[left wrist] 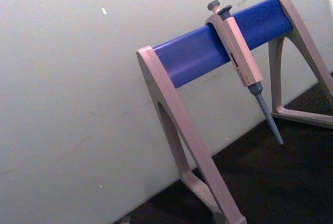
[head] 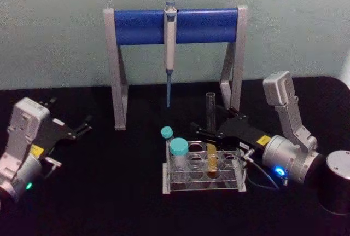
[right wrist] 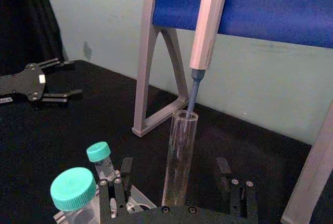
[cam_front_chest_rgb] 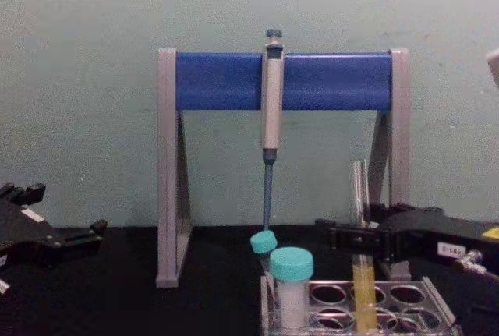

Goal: Pick up the test tube from the test tube rack, shake it, then place it back into the test tube rack.

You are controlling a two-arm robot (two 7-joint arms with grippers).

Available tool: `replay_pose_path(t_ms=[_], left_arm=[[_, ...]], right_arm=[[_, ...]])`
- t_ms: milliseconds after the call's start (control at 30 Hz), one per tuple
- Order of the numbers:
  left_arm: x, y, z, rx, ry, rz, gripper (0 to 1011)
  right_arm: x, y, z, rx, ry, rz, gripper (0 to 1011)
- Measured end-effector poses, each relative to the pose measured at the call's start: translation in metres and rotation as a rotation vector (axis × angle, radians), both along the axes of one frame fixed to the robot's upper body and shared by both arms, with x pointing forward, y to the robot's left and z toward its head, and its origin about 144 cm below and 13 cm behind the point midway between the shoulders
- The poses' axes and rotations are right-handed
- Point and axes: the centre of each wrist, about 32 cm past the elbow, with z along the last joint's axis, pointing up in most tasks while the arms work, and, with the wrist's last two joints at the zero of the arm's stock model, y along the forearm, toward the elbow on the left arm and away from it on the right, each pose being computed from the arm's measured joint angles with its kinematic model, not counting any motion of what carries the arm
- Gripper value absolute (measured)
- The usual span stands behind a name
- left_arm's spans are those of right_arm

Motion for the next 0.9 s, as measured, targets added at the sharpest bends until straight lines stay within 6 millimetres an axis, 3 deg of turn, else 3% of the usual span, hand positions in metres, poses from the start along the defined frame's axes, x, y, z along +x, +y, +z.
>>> replay_pose_path(t_ms=[467,900], left_arm=[[0.0000,0.0000,0.0000,0.000,0.000,0.000,1009],[0.0000,0.0000,0.0000,0.000,0.000,0.000,1009]], right_arm=[[-0.0002,-0.0001,-0.0002,-0.001,-0.001,0.000,1000],[-0.0006,-0.0004,-0.0003,-0.001,-0.001,0.000,688]])
